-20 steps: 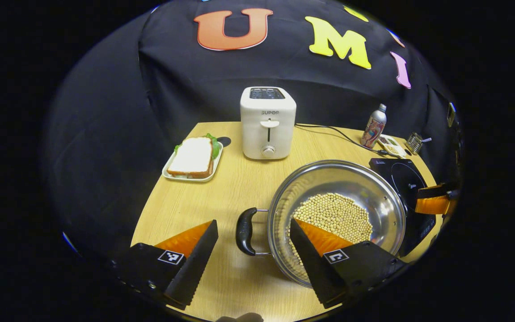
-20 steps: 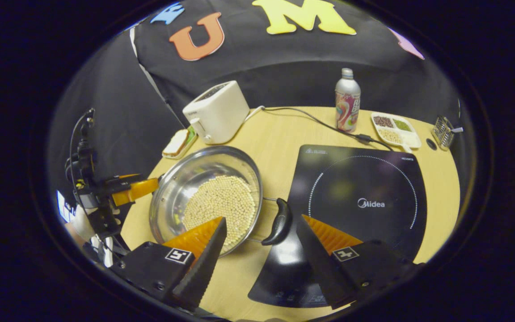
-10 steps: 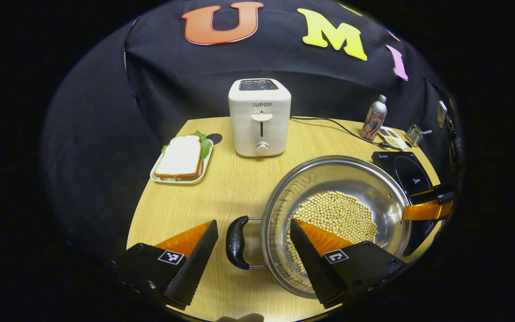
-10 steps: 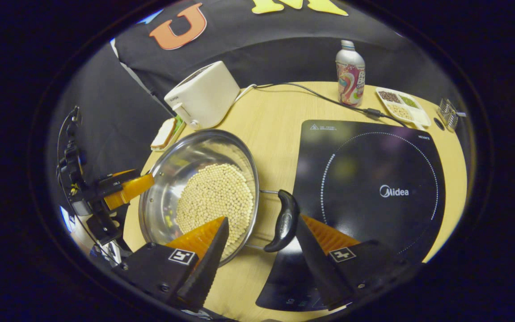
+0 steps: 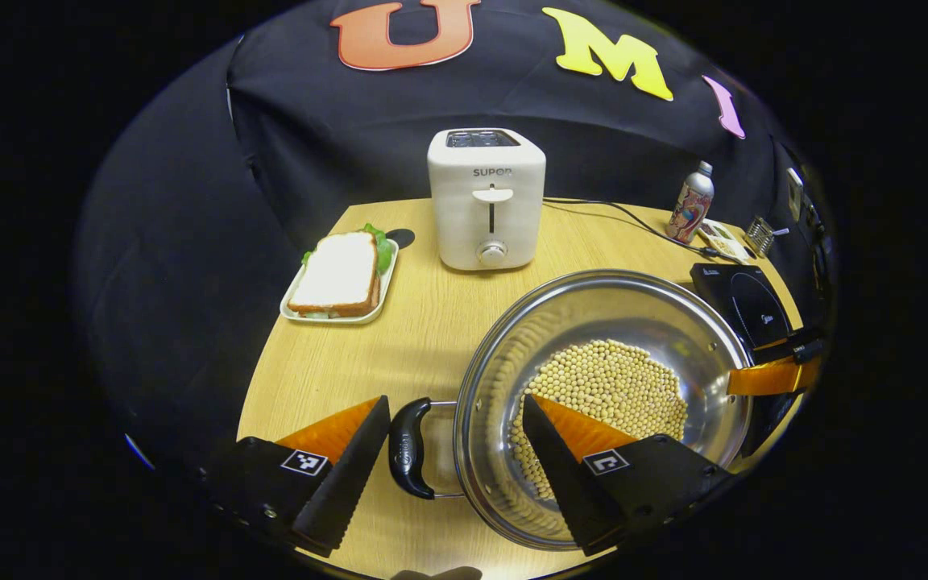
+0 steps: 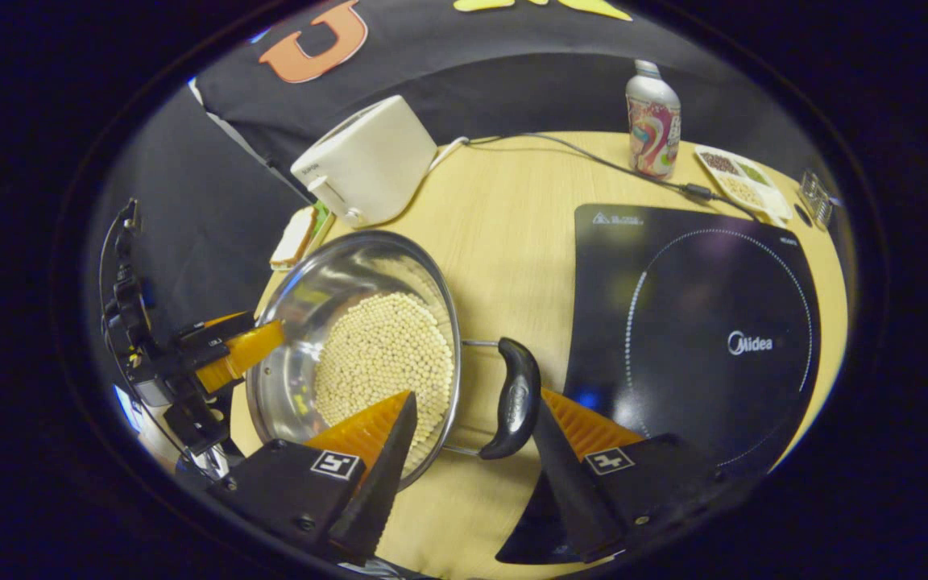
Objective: First push the handle of the pot to place it horizontally, then grasp the pot with both hands and set it on the induction cooktop.
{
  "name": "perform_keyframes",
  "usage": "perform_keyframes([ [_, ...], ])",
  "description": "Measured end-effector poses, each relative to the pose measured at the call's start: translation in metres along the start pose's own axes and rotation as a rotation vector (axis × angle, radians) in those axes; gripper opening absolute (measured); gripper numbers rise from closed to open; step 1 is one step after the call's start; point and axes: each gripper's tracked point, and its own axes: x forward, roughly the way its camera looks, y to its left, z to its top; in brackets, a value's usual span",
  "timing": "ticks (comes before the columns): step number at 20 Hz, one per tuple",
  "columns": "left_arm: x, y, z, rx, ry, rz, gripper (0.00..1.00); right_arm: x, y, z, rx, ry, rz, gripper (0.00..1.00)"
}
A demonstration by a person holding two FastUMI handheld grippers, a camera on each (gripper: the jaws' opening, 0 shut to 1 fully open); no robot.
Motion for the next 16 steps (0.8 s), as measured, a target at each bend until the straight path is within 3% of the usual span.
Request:
perform_keyframes([
  [1, 0.004, 0.002, -0.007, -0.003, 0.022, -0.002, 0.99, 0.004, -0.001, 0.000, -0.003, 0.003, -0.004, 0.87],
  [4, 0.012, 0.014, -0.015, 0.000, 0.049, 0.016, 0.93, 0.010, -0.002, 0.002, -0.006, 0.008, -0.022, 0.69],
  [7, 0.015, 0.020, -0.022, 0.005, 0.071, 0.040, 0.84, 0.014, -0.002, 0.001, -0.027, 0.023, -0.047, 0.67],
  [8, 0.016, 0.022, -0.025, -0.004, 0.084, 0.037, 0.81, 0.015, -0.004, 0.001, -0.032, 0.031, -0.058, 0.73],
  [9, 0.015, 0.023, -0.024, -0.012, 0.082, 0.032, 0.74, 0.017, -0.006, 0.001, -0.028, 0.037, -0.069, 0.66],
  [11, 0.015, 0.022, -0.025, -0.022, 0.101, 0.028, 0.72, 0.020, -0.006, 0.002, 0.000, 0.042, -0.070, 0.70],
  [12, 0.014, 0.022, -0.027, -0.022, 0.105, 0.024, 0.72, 0.020, -0.006, 0.002, 0.020, 0.045, -0.066, 0.67],
  [13, 0.013, 0.022, -0.026, -0.023, 0.106, 0.020, 0.81, 0.020, -0.005, 0.002, 0.032, 0.050, -0.059, 0.66],
  [14, 0.014, 0.022, -0.026, -0.024, 0.110, 0.019, 0.70, 0.020, -0.005, 0.002, 0.039, 0.049, -0.051, 0.60],
  [16, 0.015, 0.022, -0.026, -0.026, 0.115, 0.014, 0.67, 0.020, -0.004, 0.001, 0.047, 0.059, -0.042, 0.58],
])
